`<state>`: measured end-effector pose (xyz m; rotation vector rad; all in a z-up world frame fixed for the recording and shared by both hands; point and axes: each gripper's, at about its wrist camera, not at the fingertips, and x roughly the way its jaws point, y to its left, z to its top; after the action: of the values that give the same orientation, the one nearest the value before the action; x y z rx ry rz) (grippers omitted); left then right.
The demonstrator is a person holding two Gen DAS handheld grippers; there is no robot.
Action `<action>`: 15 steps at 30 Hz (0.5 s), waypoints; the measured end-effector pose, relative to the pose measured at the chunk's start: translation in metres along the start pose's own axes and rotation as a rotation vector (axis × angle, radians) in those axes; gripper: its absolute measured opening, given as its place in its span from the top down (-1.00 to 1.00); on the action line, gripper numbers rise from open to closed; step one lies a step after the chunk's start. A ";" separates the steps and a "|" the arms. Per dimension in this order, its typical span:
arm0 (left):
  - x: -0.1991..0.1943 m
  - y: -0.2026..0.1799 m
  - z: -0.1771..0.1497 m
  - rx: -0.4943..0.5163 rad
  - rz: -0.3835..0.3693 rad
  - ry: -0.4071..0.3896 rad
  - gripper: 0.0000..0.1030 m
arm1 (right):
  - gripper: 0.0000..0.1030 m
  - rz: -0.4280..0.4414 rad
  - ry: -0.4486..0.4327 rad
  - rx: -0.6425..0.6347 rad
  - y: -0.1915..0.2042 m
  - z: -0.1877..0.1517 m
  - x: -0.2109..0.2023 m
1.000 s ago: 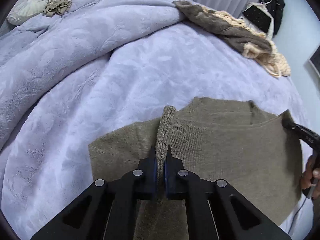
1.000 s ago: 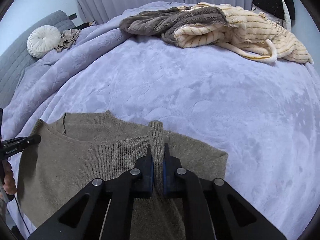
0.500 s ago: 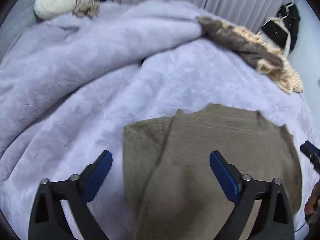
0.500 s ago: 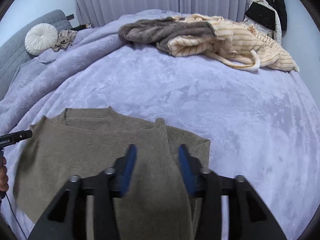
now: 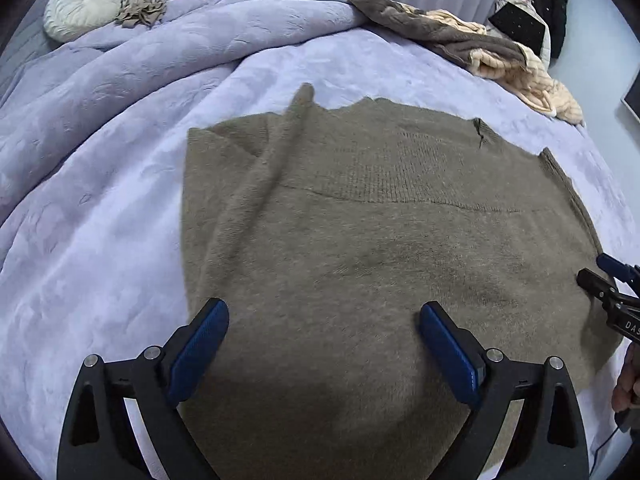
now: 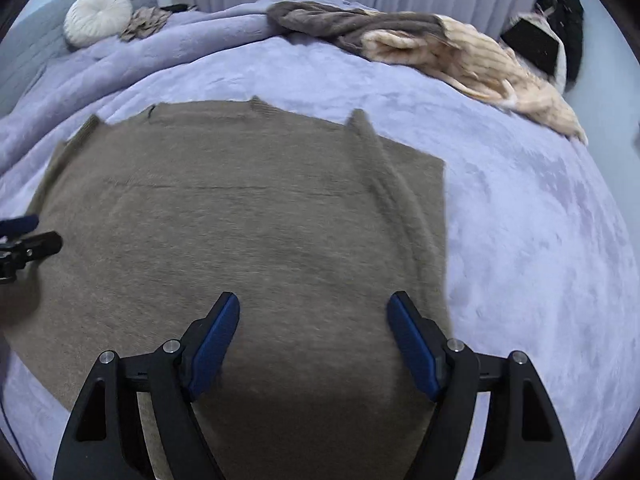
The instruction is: Fold small clothes
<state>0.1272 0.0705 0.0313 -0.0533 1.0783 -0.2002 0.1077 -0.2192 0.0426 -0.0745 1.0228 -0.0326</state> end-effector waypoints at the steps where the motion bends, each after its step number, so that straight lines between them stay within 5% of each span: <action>1: -0.006 0.002 0.000 -0.020 -0.007 0.000 -0.90 | -0.51 -0.002 -0.005 0.018 -0.006 -0.002 -0.009; 6: -0.028 -0.023 -0.019 -0.061 -0.094 -0.011 -0.90 | -0.54 0.083 -0.083 0.045 0.011 -0.012 -0.056; 11: -0.016 -0.046 -0.065 0.078 0.053 0.023 -0.90 | -0.54 0.081 0.003 -0.040 0.057 -0.048 -0.044; 15: -0.025 -0.025 -0.092 0.056 0.027 0.023 -0.90 | -0.53 0.053 0.016 -0.034 0.045 -0.081 -0.034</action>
<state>0.0318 0.0553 0.0127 0.0134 1.0948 -0.2069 0.0203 -0.1763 0.0259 -0.0787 1.0415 0.0322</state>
